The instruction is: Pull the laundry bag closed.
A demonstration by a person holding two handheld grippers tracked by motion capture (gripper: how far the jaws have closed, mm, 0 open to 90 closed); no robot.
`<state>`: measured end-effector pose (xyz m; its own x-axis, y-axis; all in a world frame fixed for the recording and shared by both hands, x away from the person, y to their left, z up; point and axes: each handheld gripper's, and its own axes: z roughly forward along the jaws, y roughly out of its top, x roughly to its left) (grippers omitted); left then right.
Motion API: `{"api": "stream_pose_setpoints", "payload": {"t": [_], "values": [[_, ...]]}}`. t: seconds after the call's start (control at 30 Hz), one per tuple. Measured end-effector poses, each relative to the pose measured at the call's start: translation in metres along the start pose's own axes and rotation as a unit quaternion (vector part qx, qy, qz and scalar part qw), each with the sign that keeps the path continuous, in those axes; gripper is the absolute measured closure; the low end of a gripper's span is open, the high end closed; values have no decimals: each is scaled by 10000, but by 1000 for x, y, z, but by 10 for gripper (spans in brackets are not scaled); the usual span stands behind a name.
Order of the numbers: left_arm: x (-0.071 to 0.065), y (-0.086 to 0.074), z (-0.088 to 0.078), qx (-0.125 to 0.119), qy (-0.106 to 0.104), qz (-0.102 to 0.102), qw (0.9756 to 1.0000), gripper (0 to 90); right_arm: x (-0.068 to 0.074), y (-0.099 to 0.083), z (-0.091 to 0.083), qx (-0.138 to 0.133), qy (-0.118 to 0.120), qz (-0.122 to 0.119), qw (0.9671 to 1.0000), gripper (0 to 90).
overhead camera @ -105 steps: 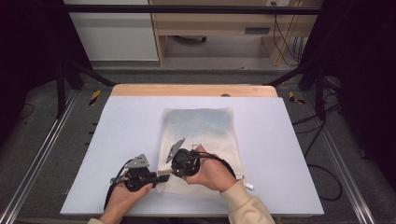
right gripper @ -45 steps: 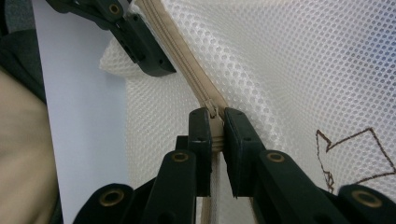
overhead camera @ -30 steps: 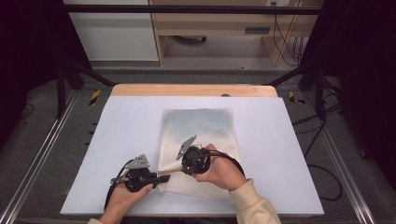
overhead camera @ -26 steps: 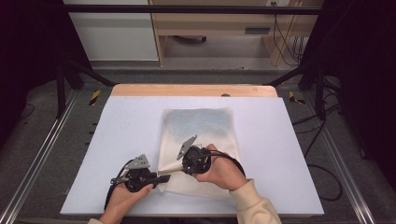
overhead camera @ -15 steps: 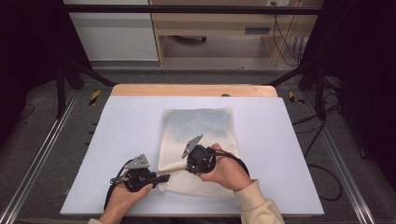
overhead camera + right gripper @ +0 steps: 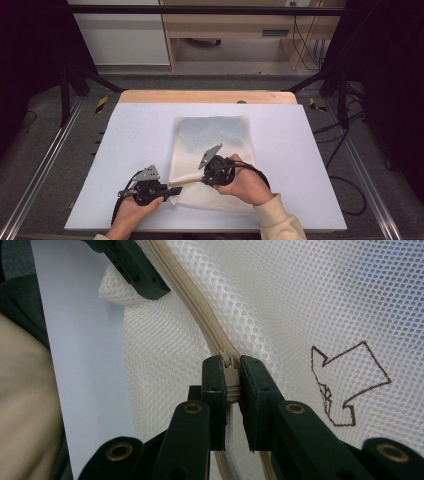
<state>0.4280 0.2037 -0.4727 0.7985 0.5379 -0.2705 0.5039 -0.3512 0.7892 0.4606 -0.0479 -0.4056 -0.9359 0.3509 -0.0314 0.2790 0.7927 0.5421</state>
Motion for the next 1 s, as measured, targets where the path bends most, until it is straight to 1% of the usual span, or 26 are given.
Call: {"api": "stream_pose_setpoints", "payload": {"t": [0.17, 0.2, 0.27, 0.3, 0.4, 0.47, 0.5, 0.57, 0.77, 0.83, 0.93, 1.0], "values": [[0, 0, 0, 7, -10, 2, 10000, 826, -1, -2, -2, 28, -24, 31, 10000, 818], [0, 0, 0, -1, -11, 5, 10000, 827, -1, -3, -2, -2, -17, 47, 10000, 819], [0, 0, 0, -1, -15, 8, 10000, 827, -1, -3, -3, -15, -21, 16, 10000, 819], [0, 0, -1, 1, -1, 10, 10000, 827, 0, -3, -3, -9, -19, 71, 10000, 819], [0, 0, -1, -19, -1, -2, 10000, 827, -1, -5, -4, -14, -33, 43, 10000, 819], [0, 1, -1, -18, 4, 4, 10000, 827, -1, -5, -5, -19, -30, 106, 9999, 819], [0, 1, -1, -21, -4, 5, 10000, 827, -2, -6, -5, -30, -32, 73, 10000, 819], [0, 1, -1, -9, -3, 14, 10000, 827, -1, -7, -6, -28, -26, 118, 9999, 819], [0, 1, -2, -3, 4, 32, 10000, 827, -1, -8, -7, -42, -39, 79, 10000, 819], [1, 1, -2, -13, -2, 23, 10000, 826, -1, -8, -8, -37, -43, 118, 9999, 818], [1, 1, -2, -18, 6, 29, 10000, 826, -2, -9, -8, -61, -49, 91, 9999, 819], [0, 1, -2, -15, 18, 34, 10000, 826, -2, -10, -8, -68, -41, 127, 9999, 819]]}}
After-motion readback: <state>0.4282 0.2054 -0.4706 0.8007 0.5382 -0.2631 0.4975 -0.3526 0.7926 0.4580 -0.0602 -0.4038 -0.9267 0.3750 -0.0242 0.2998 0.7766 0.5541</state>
